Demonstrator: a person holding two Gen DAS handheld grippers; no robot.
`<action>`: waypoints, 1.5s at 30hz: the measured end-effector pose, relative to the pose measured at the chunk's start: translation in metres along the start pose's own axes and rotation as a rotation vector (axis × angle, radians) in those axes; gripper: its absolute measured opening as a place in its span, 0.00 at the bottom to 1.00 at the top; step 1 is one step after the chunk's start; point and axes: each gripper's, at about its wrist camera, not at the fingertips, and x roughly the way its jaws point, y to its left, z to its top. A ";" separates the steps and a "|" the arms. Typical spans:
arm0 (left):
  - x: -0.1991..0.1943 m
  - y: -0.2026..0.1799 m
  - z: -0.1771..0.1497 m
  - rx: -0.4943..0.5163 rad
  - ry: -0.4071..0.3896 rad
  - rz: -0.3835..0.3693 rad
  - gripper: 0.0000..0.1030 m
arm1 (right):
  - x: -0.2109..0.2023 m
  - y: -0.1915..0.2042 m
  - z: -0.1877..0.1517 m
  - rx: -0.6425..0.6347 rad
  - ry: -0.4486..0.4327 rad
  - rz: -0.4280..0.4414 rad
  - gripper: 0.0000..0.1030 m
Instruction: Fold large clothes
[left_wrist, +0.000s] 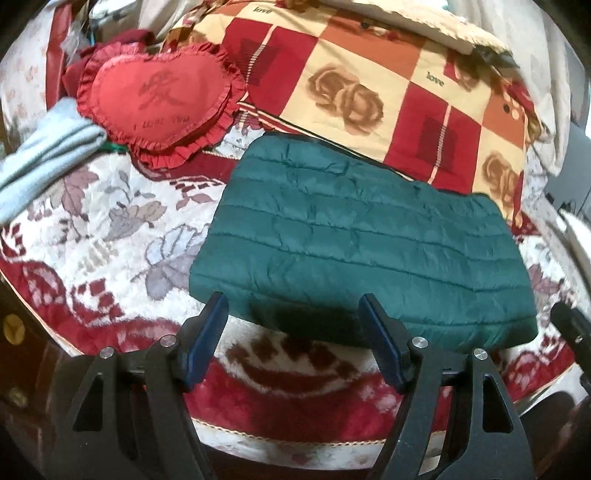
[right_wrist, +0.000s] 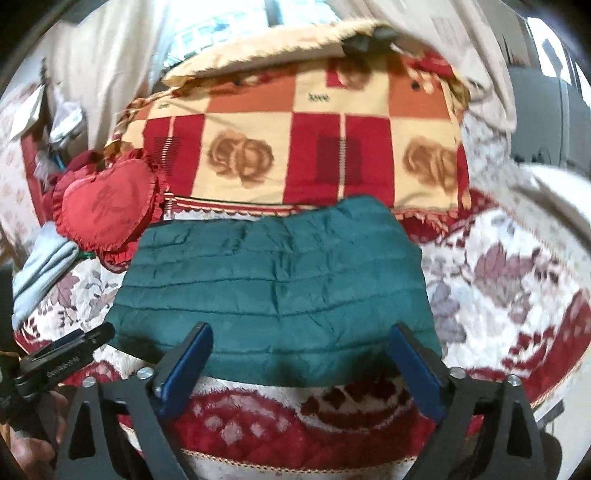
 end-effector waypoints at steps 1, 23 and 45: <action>-0.001 -0.003 -0.001 0.011 -0.003 0.005 0.71 | 0.000 0.002 0.000 -0.006 0.001 0.000 0.95; -0.006 -0.012 -0.010 0.048 -0.026 0.010 0.71 | 0.017 0.024 -0.018 -0.037 0.081 0.020 0.95; -0.006 -0.010 -0.012 0.049 -0.027 0.007 0.71 | 0.022 0.026 -0.022 -0.031 0.105 0.030 0.95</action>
